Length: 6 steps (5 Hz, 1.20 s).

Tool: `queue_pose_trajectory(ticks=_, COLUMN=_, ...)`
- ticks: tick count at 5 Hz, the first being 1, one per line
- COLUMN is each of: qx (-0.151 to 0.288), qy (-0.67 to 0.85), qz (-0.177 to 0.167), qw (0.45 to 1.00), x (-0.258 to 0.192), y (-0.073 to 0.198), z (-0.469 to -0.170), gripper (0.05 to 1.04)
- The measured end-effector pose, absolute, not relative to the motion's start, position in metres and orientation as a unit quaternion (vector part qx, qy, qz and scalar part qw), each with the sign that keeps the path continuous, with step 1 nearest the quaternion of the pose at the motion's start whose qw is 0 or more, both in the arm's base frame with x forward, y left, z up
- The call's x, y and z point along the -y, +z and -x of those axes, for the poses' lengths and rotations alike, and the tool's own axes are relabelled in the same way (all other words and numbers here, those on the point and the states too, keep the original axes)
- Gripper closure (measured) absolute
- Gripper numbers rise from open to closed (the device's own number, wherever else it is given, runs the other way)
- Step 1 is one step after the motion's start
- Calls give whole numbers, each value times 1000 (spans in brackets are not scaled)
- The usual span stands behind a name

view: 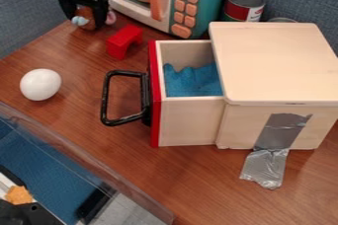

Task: Put the stuffed toy inside the drawer

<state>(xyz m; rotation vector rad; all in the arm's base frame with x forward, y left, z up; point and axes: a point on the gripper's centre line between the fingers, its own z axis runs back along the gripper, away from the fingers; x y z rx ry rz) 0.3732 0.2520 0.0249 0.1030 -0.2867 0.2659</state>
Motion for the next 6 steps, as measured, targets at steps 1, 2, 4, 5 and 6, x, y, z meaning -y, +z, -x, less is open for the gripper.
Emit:
queue_pose_trajectory(ticks=1, qx=145, qy=154, qz=-46, qw=976, x=-260, y=17, z=-375, gripper=139)
queue_pose_trajectory(ticks=2, qx=149, qy=168, qz=-49, qw=973, x=-263, y=15, z=-375, gripper=409)
queue_pose_trajectory(ticks=4, qx=148, qy=157, qz=-29, qw=976, x=-254, y=19, z=-364, gripper=649)
queue_pose_trajectory(ticks=5, qx=188, qy=162, qz=-28, qw=968, x=-245, y=61, z=-353, gripper=652)
queue_pose_trajectory(ticks=6, qx=216, qy=159, qz=-36, qw=963, x=-235, y=92, z=-341, gripper=652)
